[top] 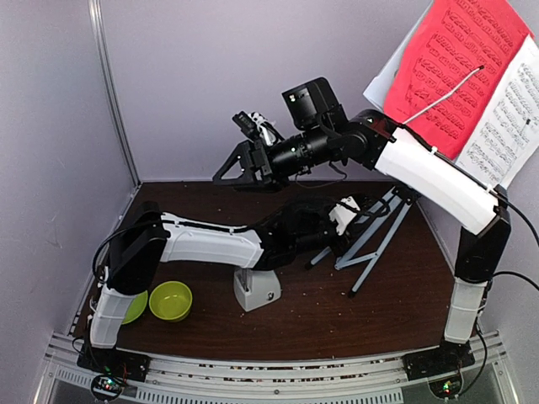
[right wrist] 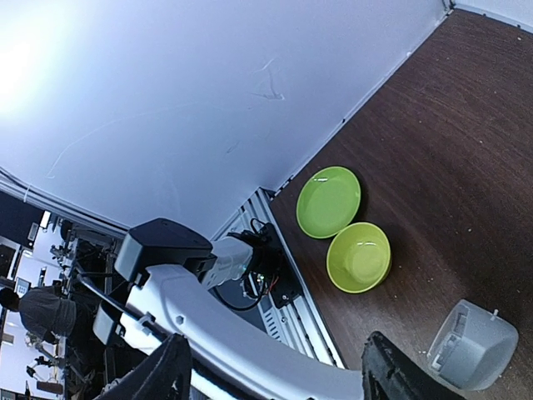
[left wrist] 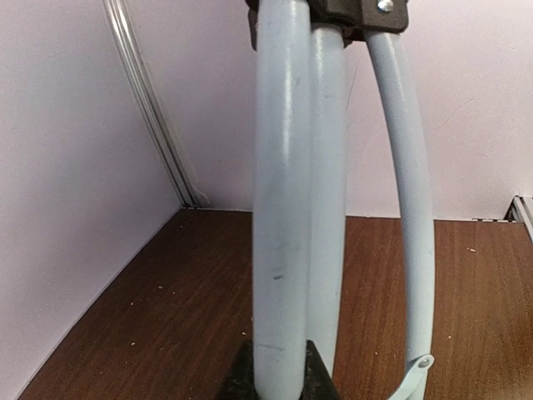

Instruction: Set up the instrument practice props

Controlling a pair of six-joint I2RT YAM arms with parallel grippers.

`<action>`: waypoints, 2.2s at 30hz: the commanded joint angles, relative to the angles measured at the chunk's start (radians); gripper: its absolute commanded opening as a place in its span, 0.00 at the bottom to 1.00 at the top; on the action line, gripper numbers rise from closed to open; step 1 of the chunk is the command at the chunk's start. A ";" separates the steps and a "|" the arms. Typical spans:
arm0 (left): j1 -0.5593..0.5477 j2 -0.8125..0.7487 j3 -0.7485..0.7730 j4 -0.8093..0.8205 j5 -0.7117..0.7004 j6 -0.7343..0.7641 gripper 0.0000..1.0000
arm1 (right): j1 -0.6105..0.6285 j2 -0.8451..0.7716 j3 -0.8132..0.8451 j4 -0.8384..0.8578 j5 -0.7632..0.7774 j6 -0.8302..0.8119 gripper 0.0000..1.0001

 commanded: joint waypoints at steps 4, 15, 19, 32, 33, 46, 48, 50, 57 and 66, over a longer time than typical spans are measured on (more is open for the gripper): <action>0.070 -0.056 -0.121 0.089 0.004 -0.143 0.00 | 0.048 -0.098 0.002 0.090 0.017 -0.039 0.71; 0.079 -0.073 -0.176 0.110 0.011 -0.125 0.00 | 0.129 -0.129 -0.140 0.312 -0.087 0.052 0.74; 0.093 -0.075 -0.199 0.124 0.011 -0.151 0.00 | 0.176 -0.147 -0.169 0.284 -0.061 -0.002 0.74; 0.142 -0.109 -0.283 0.152 0.046 -0.168 0.00 | 0.241 -0.463 -0.588 0.398 0.216 -0.185 0.74; 0.147 -0.113 -0.288 0.152 0.049 -0.170 0.00 | 0.243 -0.493 -0.628 0.412 0.249 -0.190 0.73; 0.190 -0.143 -0.264 0.088 0.100 -0.145 0.00 | 0.244 -0.811 -1.069 0.432 0.676 -0.154 0.64; 0.194 -0.148 -0.261 0.078 0.110 -0.133 0.00 | 0.244 -0.841 -1.106 0.417 0.731 -0.145 0.62; 0.194 -0.148 -0.249 0.056 0.121 -0.118 0.00 | 0.243 -0.873 -1.152 0.407 0.798 -0.132 0.59; 0.194 -0.146 -0.235 0.048 0.132 -0.117 0.00 | 0.244 -0.997 -1.360 0.395 1.071 -0.028 0.49; 0.193 -0.146 -0.236 0.056 0.128 -0.130 0.00 | 0.239 -1.011 -1.548 0.542 1.322 0.027 0.49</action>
